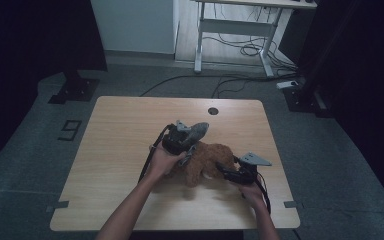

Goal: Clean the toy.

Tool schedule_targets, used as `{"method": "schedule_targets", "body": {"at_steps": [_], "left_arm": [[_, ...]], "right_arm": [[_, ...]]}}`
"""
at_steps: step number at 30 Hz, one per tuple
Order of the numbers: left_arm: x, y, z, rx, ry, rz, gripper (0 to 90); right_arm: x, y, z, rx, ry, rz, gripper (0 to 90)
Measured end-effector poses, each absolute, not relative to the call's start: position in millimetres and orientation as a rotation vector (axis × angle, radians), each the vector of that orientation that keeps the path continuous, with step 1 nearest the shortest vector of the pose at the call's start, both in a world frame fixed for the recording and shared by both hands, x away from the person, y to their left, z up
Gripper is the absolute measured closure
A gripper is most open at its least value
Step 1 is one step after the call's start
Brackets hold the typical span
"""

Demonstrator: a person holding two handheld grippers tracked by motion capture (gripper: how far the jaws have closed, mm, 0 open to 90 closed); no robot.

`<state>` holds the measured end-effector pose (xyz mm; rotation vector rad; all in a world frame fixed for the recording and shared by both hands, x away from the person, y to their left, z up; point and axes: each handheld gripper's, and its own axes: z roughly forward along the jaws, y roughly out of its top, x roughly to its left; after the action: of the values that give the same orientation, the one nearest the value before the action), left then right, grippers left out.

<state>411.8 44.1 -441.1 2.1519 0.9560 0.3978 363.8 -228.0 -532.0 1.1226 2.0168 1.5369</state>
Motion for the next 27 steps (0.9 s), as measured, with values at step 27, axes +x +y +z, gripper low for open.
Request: {"method": "schedule_targets", "body": {"at_steps": [27], "left_arm": [[339.1, 75.1, -468.4, 2.065, 0.851, 0.378, 78.6]], "right_arm": [[357.4, -214.5, -523.1, 1.121, 2.229, 1.449, 19.6]]}}
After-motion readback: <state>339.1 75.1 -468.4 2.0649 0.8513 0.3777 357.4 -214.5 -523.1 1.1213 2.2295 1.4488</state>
